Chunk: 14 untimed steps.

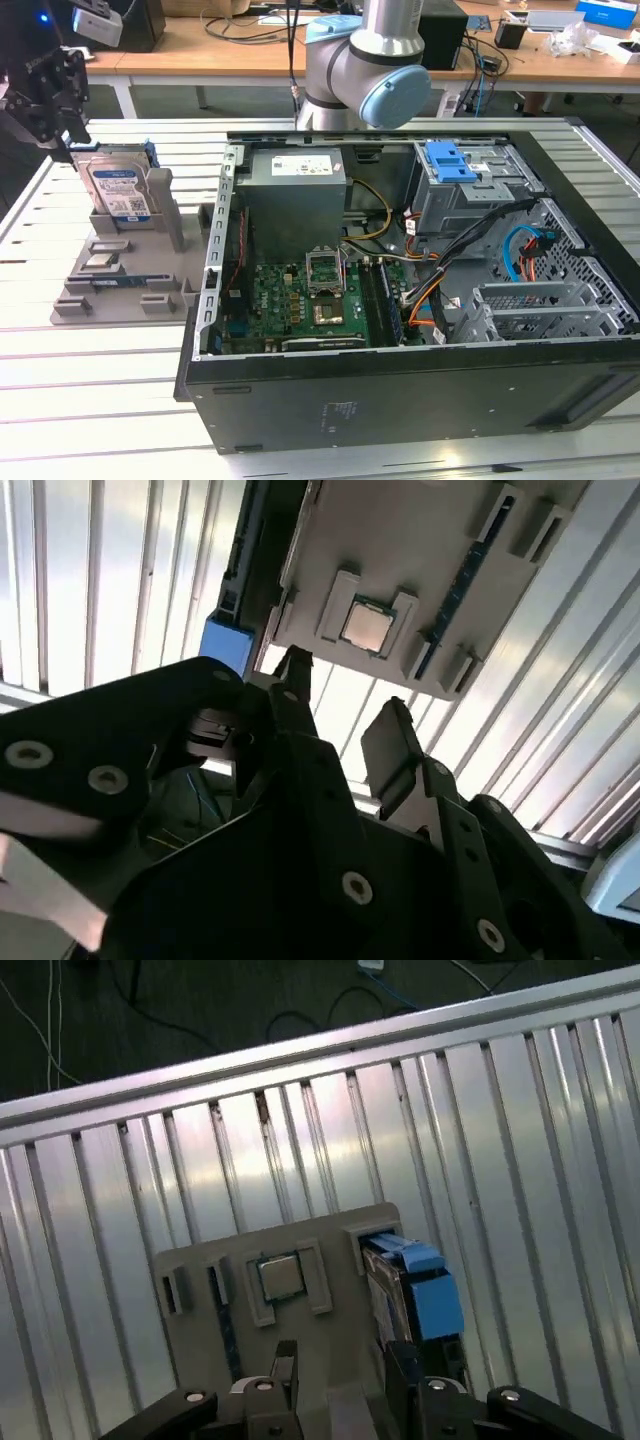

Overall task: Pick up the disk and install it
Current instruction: 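Pick up the disk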

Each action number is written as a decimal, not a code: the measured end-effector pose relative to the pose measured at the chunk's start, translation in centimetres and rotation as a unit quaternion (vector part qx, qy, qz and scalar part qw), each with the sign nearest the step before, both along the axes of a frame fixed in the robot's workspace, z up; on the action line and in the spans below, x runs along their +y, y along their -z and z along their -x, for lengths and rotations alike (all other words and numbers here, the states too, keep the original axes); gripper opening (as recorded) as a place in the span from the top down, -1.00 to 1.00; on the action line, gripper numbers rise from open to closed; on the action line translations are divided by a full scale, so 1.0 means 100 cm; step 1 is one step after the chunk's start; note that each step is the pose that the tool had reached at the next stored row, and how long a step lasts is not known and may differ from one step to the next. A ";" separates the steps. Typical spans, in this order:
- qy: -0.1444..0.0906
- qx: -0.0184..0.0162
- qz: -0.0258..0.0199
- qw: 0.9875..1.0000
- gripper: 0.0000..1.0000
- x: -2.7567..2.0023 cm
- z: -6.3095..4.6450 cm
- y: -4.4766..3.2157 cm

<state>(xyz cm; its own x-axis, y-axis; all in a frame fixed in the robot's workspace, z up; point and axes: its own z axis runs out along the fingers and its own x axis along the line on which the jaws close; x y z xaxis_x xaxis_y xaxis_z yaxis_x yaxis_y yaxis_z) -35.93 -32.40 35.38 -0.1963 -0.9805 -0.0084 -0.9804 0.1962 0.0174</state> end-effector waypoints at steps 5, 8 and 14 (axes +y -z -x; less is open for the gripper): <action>-0.083 0.000 0.000 0.997 0.04 0.0001 0.000 0.0013; -0.083 0.000 0.000 0.997 0.04 0.0015 0.000 0.0016; -0.083 0.000 0.000 0.997 0.04 0.0281 0.000 0.0021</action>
